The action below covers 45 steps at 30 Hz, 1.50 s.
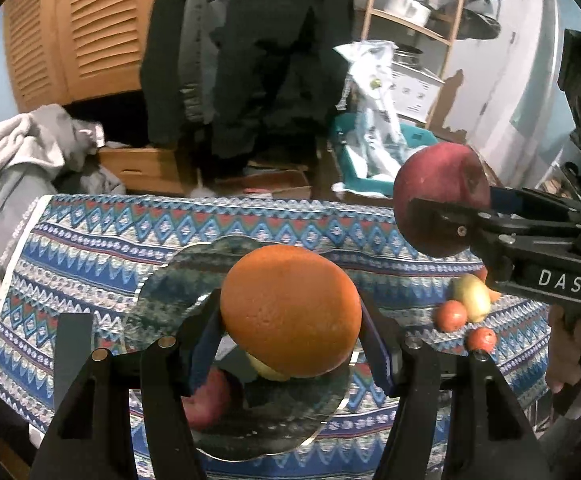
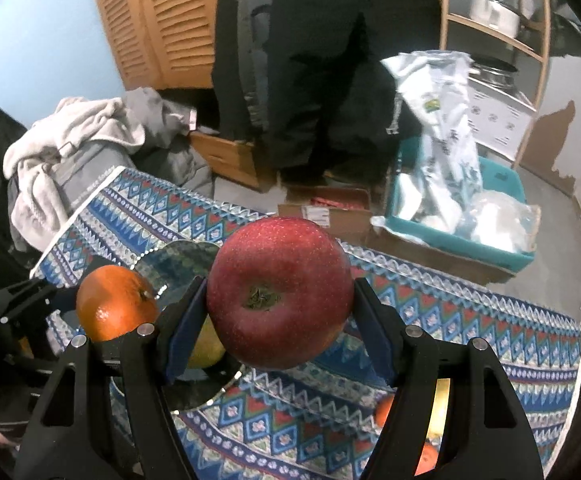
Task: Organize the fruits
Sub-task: 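Carry the orange with the left tool while the right tool carries the apple to the glass bowl, then open the right tool to drop the apple while the left tool releases the orange into the bowl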
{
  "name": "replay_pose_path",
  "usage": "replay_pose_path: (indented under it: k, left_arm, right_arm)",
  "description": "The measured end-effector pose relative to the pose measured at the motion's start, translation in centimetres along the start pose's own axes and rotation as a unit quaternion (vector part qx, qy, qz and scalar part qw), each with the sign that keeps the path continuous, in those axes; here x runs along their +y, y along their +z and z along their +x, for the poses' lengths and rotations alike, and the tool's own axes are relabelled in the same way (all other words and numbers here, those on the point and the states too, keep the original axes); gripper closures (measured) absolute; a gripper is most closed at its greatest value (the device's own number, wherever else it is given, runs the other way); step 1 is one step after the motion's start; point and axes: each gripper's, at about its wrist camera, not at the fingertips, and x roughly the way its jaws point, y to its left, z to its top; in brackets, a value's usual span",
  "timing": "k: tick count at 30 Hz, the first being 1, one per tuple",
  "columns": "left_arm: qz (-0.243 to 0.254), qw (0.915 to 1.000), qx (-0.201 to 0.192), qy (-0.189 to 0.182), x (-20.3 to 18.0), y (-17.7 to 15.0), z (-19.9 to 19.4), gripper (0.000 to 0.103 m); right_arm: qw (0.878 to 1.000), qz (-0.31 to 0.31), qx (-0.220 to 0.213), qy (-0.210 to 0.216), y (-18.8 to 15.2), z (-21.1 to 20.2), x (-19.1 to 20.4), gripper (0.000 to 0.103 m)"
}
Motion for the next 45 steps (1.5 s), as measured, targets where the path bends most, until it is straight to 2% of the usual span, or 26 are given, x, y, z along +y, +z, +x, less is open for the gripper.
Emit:
replay_pose_path:
  k: [15, 24, 34, 45]
  left_arm:
    - [-0.035, 0.9981, 0.031, 0.04, 6.4, -0.4, 3.1, 0.038]
    - [-0.048, 0.9951, 0.065, 0.058, 9.2, -1.4, 6.6, 0.038]
    - [-0.057, 0.9919, 0.093, 0.065, 10.8, -1.9, 8.8, 0.038]
    - [-0.052, 0.9884, 0.127, 0.065, 10.6, -3.2, 11.2, 0.038]
  right_arm:
    - [0.998, -0.018, 0.053, 0.042, 1.8, 7.5, 3.9, 0.032]
    - [0.993, -0.024, 0.096, 0.056, 1.3, 12.3, 5.3, 0.032]
    - [0.988, -0.043, 0.133, 0.058, 0.4, 16.0, 6.2, 0.032]
    - [0.984, -0.041, 0.158, 0.066, -0.5, 17.9, 6.3, 0.031]
